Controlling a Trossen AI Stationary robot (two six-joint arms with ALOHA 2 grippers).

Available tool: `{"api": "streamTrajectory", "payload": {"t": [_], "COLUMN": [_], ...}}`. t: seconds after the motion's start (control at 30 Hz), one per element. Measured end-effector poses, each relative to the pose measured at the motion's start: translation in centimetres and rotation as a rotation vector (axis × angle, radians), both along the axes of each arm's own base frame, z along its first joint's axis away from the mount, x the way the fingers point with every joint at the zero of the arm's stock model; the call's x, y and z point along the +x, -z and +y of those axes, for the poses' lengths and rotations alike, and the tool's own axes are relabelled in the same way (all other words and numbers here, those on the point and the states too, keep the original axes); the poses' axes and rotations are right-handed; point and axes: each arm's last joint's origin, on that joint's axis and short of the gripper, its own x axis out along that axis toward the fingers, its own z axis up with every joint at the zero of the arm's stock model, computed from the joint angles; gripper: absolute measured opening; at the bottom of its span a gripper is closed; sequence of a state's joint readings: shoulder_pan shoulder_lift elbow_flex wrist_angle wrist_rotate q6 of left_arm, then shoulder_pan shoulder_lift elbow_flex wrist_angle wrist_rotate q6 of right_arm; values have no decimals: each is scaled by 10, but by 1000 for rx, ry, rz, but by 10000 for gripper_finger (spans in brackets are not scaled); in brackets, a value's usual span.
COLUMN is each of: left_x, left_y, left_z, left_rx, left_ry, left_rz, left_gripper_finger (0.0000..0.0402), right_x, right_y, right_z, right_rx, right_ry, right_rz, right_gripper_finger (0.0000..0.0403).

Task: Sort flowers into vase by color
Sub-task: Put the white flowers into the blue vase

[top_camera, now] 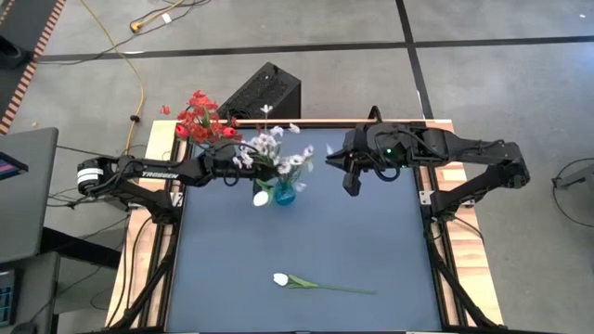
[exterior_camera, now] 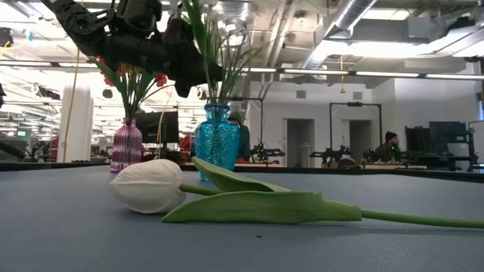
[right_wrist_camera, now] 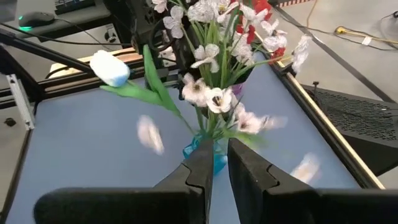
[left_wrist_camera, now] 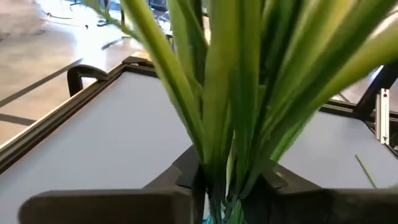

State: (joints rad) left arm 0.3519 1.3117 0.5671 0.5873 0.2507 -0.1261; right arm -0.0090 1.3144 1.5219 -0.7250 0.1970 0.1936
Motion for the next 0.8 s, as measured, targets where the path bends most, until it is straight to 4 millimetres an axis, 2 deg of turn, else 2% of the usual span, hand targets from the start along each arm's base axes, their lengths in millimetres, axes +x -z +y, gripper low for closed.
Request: {"api": "streamTrajectory", "payload": {"t": [0.27,0.57,0.8], "left_x": [-2,-3,-10], "left_y": [3,6,2], "left_z": [1,-2,-3], "left_rx": [-39,-98,-55], "left_ry": [-5,83,59], "left_rz": [30,67,105], "left_gripper_finger": [108,112,112], "right_x": [0,0,0], "right_y": [0,0,0], "right_z": [1,2,2], "right_rx": [9,23,25], "right_ry": [-16,-42,-46], "right_rz": [1,2,2], "right_gripper_finger": [75,75,75]}}
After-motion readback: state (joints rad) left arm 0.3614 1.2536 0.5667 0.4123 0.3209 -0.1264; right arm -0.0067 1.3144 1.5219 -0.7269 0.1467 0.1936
